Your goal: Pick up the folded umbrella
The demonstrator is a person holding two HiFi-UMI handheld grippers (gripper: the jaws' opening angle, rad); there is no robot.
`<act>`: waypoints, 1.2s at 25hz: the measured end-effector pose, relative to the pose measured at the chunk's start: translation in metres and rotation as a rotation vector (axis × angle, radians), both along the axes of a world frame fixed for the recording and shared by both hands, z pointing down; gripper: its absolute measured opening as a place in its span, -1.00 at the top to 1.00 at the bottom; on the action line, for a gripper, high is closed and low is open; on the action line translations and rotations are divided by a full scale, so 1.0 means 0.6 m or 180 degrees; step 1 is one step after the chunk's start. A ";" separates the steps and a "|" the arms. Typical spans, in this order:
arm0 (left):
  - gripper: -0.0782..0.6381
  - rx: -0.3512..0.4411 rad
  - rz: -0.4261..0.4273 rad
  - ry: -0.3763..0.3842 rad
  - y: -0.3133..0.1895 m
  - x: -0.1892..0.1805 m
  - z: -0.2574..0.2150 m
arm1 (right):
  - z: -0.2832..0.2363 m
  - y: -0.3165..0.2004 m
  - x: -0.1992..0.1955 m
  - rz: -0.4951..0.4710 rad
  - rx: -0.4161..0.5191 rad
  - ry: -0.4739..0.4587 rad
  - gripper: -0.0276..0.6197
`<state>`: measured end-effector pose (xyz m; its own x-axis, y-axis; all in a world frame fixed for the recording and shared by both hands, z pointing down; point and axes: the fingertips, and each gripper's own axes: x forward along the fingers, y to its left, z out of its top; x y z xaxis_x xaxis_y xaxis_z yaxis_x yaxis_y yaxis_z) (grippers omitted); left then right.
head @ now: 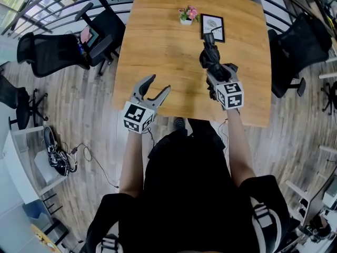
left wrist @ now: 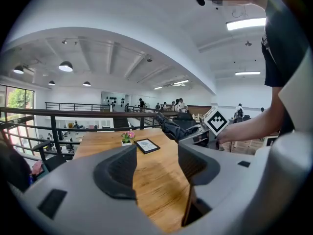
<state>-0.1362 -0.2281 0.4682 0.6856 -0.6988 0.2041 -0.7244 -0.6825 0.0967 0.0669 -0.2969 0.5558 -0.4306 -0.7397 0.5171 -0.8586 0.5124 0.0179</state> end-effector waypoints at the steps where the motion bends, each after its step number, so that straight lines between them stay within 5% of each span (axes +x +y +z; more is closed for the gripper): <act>1: 0.01 -0.0004 -0.0009 0.0004 0.001 -0.002 0.001 | -0.004 0.002 0.002 0.0003 0.0025 0.0006 0.17; 30: 0.01 0.0048 -0.0053 0.0068 0.008 -0.023 -0.011 | -0.026 0.009 0.001 0.0035 0.0252 0.0145 0.17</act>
<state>-0.1500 -0.2236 0.4618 0.6778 -0.7132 0.1787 -0.7337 -0.6718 0.1020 0.0676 -0.2915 0.5402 -0.3997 -0.7835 0.4758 -0.8615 0.4985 0.0971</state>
